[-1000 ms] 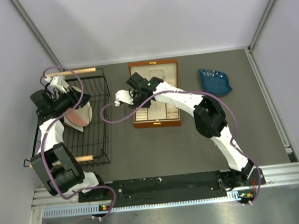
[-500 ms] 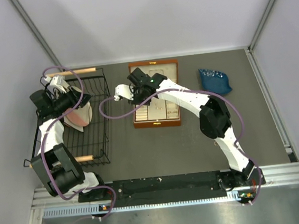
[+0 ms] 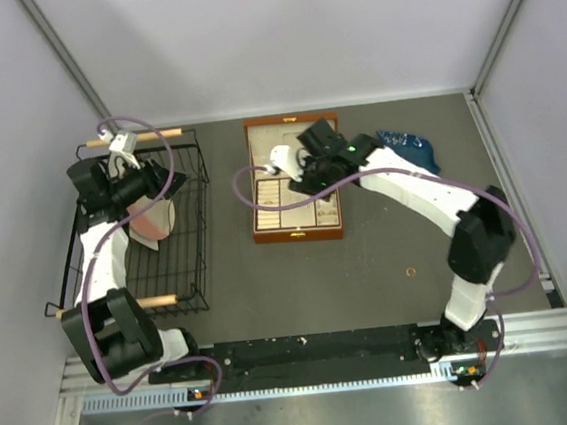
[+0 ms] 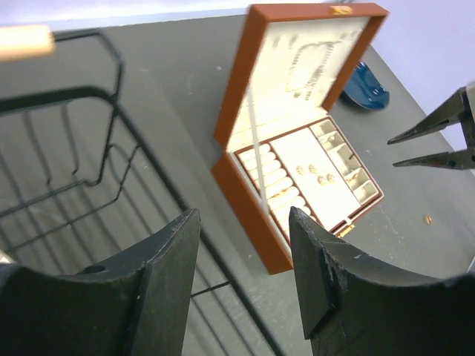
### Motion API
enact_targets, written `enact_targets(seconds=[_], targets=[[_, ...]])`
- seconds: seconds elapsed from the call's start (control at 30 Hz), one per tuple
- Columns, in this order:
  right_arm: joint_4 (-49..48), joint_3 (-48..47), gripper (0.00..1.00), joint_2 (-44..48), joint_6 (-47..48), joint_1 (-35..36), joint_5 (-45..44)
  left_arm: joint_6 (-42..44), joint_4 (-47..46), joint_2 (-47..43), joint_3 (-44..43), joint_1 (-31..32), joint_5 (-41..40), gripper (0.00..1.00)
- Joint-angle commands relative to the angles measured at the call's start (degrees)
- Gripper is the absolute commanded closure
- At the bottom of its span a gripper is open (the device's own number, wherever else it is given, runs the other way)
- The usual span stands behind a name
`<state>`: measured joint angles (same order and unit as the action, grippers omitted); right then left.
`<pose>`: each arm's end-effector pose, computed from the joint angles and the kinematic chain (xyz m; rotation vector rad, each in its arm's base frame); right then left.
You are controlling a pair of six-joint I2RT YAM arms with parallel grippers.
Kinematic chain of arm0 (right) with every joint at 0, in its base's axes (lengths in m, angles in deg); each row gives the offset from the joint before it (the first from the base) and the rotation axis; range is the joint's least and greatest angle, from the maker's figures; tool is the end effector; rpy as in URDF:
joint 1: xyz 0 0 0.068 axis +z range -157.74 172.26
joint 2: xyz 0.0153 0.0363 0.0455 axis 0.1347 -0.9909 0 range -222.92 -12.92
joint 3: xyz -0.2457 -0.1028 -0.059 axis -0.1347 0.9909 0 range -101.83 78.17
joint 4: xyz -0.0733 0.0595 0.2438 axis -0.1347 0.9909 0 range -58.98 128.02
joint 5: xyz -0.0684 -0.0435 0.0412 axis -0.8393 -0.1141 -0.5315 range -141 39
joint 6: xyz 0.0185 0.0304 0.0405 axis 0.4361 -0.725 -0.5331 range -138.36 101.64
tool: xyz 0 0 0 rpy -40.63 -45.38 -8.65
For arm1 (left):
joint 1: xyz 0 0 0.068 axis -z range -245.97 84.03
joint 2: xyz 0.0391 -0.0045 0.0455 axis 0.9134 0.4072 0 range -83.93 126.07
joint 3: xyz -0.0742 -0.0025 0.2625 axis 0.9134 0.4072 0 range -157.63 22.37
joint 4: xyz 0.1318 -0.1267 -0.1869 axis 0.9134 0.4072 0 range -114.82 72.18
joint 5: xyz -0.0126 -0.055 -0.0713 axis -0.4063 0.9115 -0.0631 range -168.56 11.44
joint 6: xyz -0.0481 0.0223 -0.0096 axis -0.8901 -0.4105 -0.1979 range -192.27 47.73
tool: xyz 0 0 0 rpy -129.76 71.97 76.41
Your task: Organize the mixed jewelry
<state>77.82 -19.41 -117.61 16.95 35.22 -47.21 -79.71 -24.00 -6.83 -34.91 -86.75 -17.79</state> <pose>0.2925 0.2757 0.3095 -1.6078 1.9330 0.1377 0.2891 0.0765 0.3119 0.2528 1.8055 -0.8482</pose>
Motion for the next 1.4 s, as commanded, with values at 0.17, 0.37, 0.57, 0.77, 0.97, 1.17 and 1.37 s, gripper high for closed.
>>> enact_targets(seconds=[0.17,0.37,0.57,0.77,0.97,1.17,1.37], targets=[[-0.14,28.63,0.68,27.41,-3.67,-9.2,3.42,14.89,10.59,-7.75,-4.77,14.87,-5.84,0.41],[-0.31,46.32,0.73,39.62,0.27,-13.42,1.48,19.31,15.44,-8.37,-4.51,26.13,-7.95,0.39],[-1.46,55.82,0.73,45.7,5.28,-15.45,0.08,20.01,15.53,-6.53,-4.51,30.26,-8.13,0.39],[-3.03,61.02,0.71,46.94,9.77,-15.45,-1.42,21.85,17.54,-3.98,-5.48,31.76,-8.48,0.38],[-4.18,62.95,0.7,45.27,12.76,-15.54,-2.03,22.74,18.17,-2.57,-5.83,32.38,-8.65,0.38],[-5.41,64.44,0.7,44.48,15.31,-15.54,-2.3,23.0,18.16,-1.69,-5.83,32.38,-8.92,0.39],[-6.9,66.03,0.7,42.81,17.16,-15.54,-2.12,23.09,18.25,-0.64,-6.27,32.38,-9.18,0.39]])
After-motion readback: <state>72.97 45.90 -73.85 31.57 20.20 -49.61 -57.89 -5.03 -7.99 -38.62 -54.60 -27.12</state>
